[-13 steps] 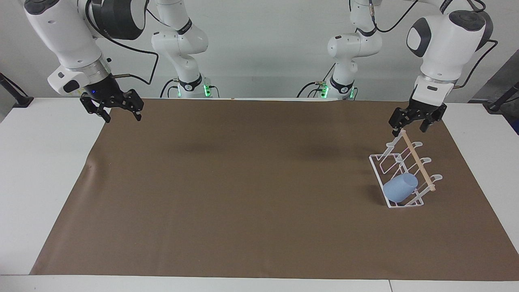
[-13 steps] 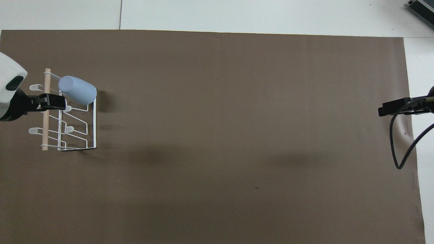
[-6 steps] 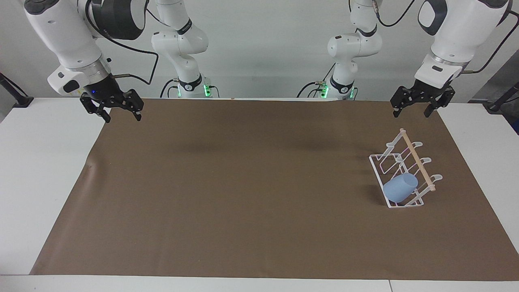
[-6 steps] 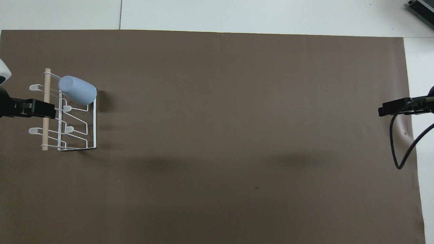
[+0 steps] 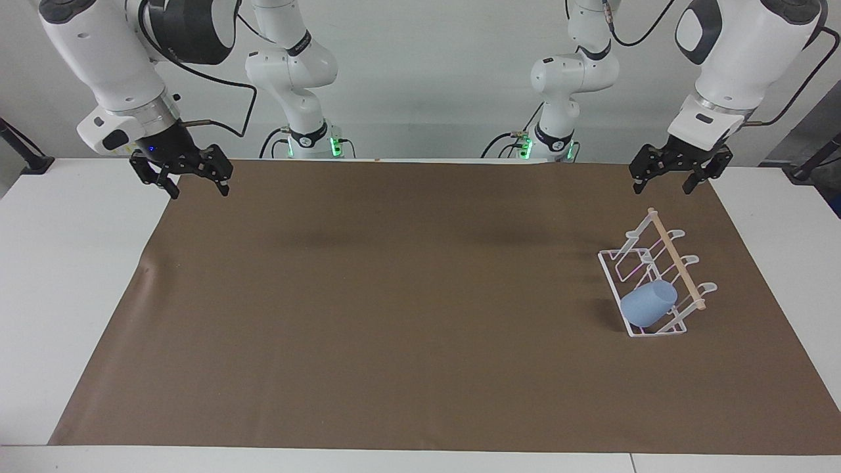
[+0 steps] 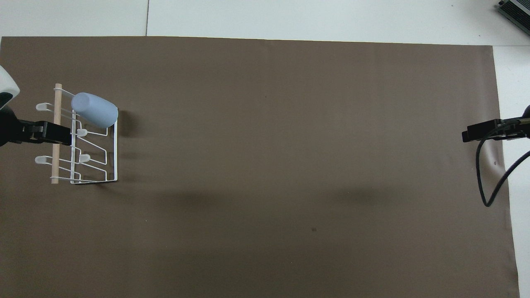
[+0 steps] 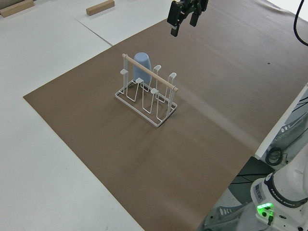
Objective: Hang cup on cup holder
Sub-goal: 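Open the left gripper and withdraw it from the hung cup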
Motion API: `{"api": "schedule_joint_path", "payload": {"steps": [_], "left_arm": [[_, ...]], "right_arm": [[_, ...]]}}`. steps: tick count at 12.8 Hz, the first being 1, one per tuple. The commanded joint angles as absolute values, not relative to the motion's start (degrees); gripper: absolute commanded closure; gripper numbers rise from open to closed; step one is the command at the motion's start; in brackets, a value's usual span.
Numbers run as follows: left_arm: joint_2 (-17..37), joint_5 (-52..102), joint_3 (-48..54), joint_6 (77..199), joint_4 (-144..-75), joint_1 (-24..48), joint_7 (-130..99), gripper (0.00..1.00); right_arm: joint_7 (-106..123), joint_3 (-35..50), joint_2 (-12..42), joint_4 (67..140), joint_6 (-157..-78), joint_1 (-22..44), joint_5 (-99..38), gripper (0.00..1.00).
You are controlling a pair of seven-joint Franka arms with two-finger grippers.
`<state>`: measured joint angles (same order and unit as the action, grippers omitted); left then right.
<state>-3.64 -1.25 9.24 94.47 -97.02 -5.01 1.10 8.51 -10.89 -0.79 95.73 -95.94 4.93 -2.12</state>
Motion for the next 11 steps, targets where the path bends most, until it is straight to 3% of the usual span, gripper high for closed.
{"api": "schedule_joint_path", "payload": {"steps": [1,5,11], "left_arm": [[-3.43,-0.7,9.67,91.86,-95.55,-4.66,2.02,0.0],[-0.18,2.18,10.11,86.93,-87.73,-5.01,1.93,0.0],[-2.1,2.9,10.11,90.26,-91.66,-5.18,1.14,0.0]], "right_arm": [[8.79,-10.63,-1.76,96.68,-95.98,4.75,-1.23,0.0],[8.79,-10.63,-1.76,96.68,-95.98,4.75,-1.23,0.0],[8.79,-10.63,-1.76,96.68,-95.98,4.75,-1.23,0.0]]}}
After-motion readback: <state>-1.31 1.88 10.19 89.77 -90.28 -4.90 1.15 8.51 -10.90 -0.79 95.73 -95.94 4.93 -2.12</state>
